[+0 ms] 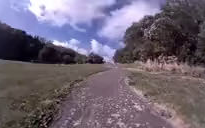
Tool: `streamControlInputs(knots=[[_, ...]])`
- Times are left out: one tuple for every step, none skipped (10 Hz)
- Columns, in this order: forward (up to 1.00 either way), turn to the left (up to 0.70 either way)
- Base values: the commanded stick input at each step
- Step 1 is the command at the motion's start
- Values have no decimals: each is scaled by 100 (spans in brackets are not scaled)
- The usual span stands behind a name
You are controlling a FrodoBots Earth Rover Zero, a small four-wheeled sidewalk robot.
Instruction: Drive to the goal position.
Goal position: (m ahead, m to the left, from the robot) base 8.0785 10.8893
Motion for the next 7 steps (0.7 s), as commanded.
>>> streamControlInputs(knots=[[100, 0], [100, 0], [100, 0], [100, 0], [100, 0], [100, 0], [100, 0]])
